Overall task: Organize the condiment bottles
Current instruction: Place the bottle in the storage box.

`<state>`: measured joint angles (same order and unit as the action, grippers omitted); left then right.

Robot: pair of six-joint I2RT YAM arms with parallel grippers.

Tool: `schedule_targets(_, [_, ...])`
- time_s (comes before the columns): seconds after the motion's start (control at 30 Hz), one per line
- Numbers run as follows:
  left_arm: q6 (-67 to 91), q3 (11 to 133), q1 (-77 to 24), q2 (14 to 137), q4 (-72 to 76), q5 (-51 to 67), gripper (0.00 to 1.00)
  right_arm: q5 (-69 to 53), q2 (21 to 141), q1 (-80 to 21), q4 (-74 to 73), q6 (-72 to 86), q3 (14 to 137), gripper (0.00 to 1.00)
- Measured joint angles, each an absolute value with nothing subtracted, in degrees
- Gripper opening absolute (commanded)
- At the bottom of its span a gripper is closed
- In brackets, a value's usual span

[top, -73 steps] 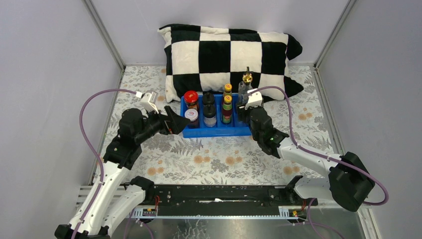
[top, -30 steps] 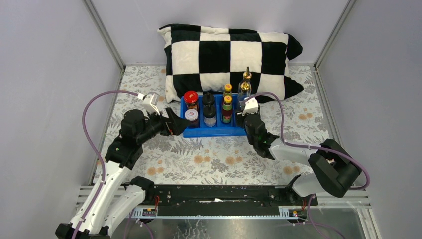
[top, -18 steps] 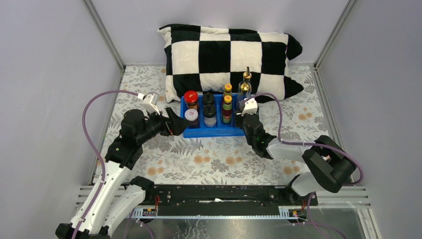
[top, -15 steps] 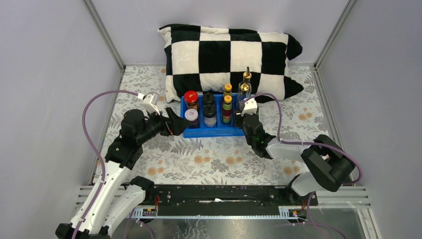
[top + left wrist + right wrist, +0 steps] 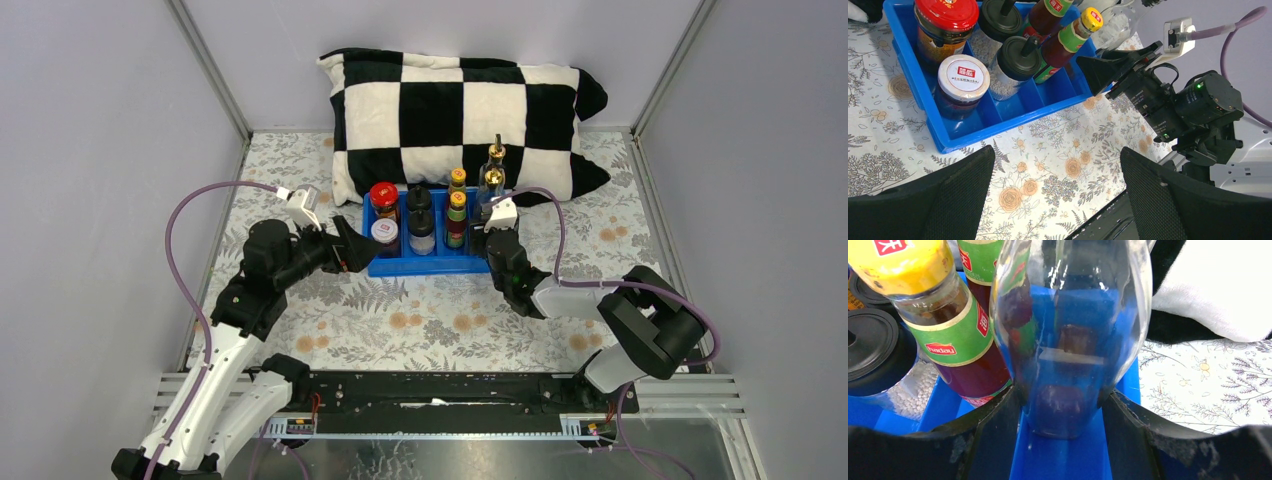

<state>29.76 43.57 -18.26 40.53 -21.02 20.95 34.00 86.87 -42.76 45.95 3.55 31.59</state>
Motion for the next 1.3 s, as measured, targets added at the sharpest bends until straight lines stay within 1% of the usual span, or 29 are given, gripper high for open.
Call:
schedule_targets(0.17, [29.76, 43.57, -18.26, 40.56, -21.02, 20.95, 0.99, 34.54, 86.98, -42.76, 46.13, 4.36, 31.57, 0.48])
schedule_targets(0.57, [29.76, 43.57, -18.26, 40.84, -21.02, 20.95, 0.99, 34.87, 86.96, -42.76, 46.63, 4.86, 31.20, 0.65])
schedule_targets(0.7, [29.76, 43.57, -18.26, 40.84, -21.02, 20.95, 0.99, 34.87, 86.96, -42.76, 46.65, 4.84, 31.20, 0.67])
schedule_targets(0.97, [29.78, 43.57, -18.26, 40.84, -21.02, 20.95, 0.99, 34.89, 84.36, -42.76, 46.63, 4.56, 31.20, 0.75])
schedule_targets(1.3, [29.78, 43.57, -18.26, 41.04, -21.02, 20.95, 0.99, 34.98, 78.48, -42.76, 45.67, 3.25, 31.20, 0.77])
